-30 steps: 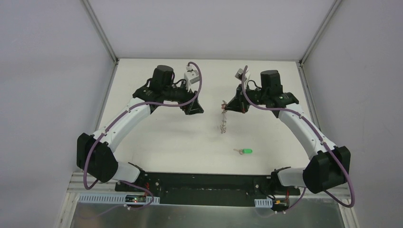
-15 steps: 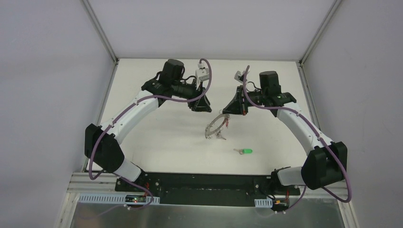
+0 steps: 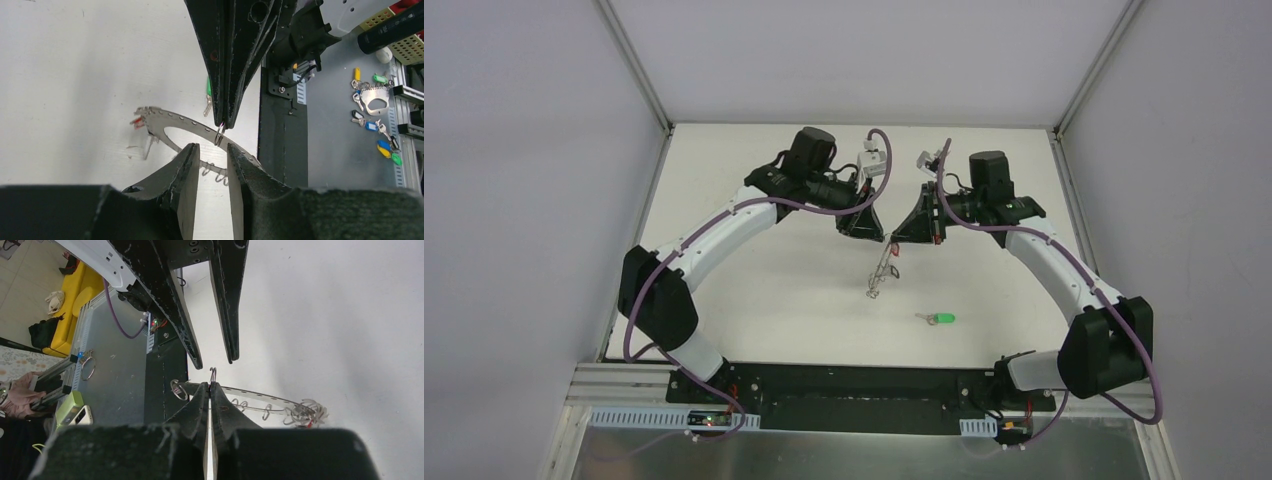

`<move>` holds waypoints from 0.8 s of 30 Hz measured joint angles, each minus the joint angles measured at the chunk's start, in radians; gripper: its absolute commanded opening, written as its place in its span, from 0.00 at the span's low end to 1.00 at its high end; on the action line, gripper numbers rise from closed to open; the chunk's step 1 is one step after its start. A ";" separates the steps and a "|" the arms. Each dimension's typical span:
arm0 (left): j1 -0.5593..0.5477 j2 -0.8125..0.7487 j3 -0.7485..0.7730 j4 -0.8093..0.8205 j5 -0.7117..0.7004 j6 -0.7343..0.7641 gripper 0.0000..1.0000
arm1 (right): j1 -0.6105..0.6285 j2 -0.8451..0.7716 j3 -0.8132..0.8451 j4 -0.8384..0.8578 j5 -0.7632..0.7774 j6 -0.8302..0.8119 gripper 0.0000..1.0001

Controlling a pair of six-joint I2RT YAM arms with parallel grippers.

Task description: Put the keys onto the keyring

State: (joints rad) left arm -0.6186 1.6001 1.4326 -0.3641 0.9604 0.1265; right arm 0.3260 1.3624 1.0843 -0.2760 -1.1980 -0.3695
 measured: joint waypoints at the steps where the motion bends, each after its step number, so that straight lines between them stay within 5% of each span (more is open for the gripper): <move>1: -0.004 0.003 0.003 0.001 0.000 -0.005 0.26 | 0.000 0.000 -0.002 0.002 0.000 0.002 0.00; 12: -0.025 0.019 0.003 0.005 0.002 -0.014 0.19 | 0.000 0.000 -0.003 0.009 -0.014 0.014 0.00; 24: -0.030 0.027 0.003 0.014 0.007 -0.018 0.01 | 0.000 0.000 -0.003 0.011 -0.013 0.014 0.00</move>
State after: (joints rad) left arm -0.6483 1.6272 1.4361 -0.3500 0.9672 0.1085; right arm 0.3256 1.3624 1.0813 -0.2653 -1.2114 -0.3550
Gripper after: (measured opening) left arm 0.078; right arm 0.008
